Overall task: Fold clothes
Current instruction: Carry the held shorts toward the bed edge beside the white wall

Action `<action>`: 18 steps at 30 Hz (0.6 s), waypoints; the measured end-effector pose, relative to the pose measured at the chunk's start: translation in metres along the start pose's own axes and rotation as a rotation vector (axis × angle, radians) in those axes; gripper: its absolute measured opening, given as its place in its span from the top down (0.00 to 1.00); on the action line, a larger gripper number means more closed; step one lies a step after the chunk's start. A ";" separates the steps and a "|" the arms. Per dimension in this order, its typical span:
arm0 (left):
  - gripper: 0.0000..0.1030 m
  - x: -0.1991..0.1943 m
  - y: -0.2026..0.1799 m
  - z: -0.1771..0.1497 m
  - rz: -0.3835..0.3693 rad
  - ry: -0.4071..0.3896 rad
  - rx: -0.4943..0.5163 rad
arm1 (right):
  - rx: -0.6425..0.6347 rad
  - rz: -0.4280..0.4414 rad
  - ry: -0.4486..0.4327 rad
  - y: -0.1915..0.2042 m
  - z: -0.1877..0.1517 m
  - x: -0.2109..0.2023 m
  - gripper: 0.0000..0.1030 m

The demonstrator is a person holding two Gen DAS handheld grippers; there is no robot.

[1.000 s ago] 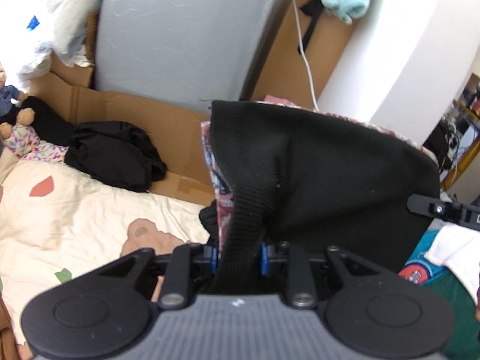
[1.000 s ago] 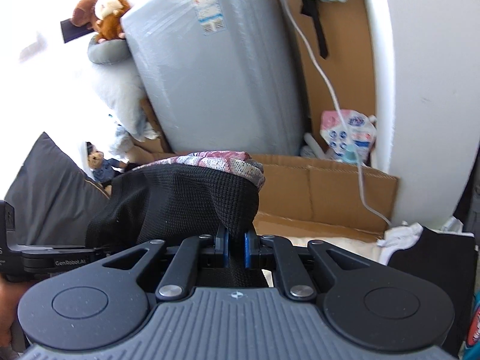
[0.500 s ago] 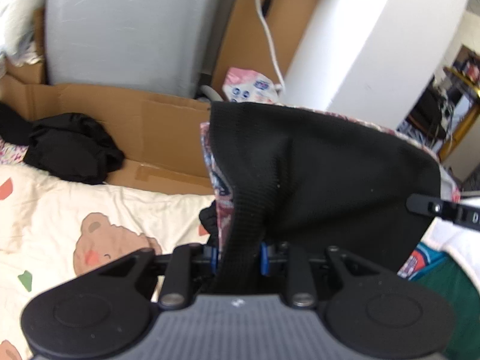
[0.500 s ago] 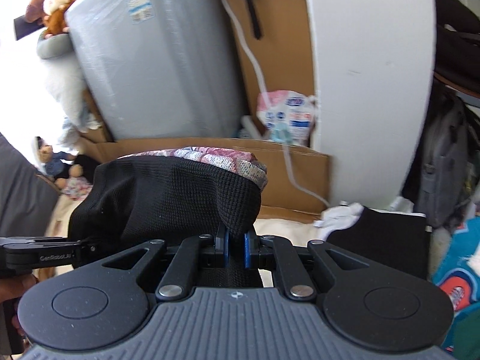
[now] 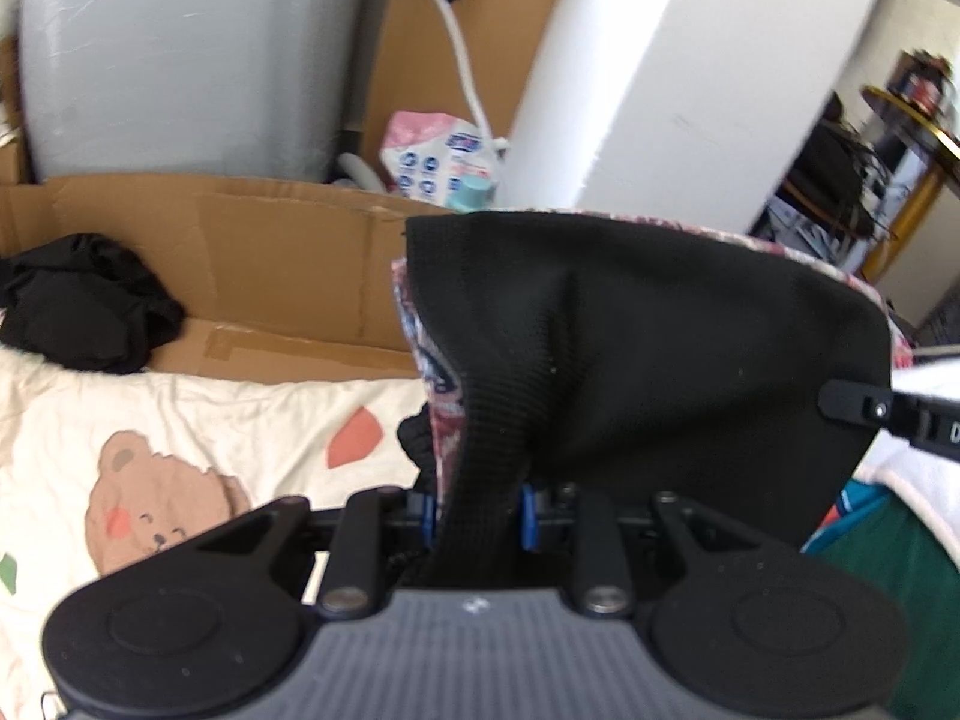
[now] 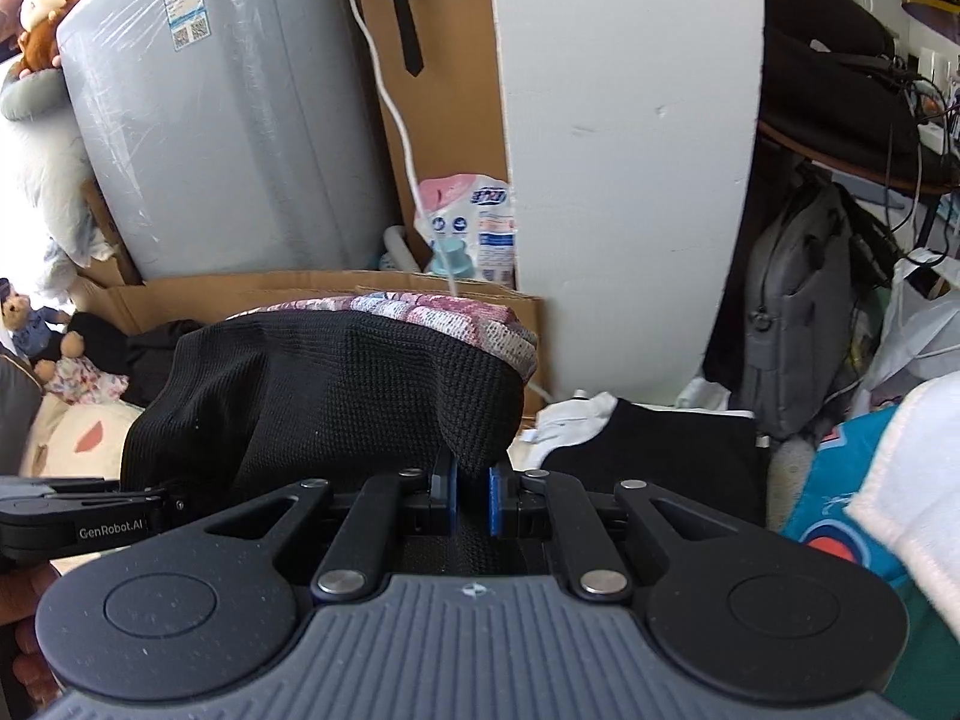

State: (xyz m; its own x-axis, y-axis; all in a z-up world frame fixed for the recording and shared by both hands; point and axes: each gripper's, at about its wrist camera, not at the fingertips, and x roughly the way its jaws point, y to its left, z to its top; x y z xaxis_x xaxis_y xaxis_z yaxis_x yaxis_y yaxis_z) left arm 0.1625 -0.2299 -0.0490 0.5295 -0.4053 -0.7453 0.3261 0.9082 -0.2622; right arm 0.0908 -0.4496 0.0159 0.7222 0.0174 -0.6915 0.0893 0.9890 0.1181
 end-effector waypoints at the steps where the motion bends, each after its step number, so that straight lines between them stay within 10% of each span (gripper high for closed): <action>1: 0.74 0.002 -0.003 0.000 -0.005 0.001 0.000 | -0.005 -0.002 0.001 -0.004 0.000 -0.001 0.91; 18: 0.74 0.056 -0.090 -0.013 -0.097 0.067 0.075 | 0.006 -0.123 -0.001 -0.078 -0.010 -0.014 0.91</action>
State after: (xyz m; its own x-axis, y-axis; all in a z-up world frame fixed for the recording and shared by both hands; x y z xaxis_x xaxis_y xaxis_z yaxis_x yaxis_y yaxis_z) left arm 0.1525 -0.3333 -0.0748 0.4397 -0.4805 -0.7588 0.4320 0.8538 -0.2904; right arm 0.0665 -0.5257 0.0094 0.7062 -0.1044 -0.7002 0.1812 0.9828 0.0362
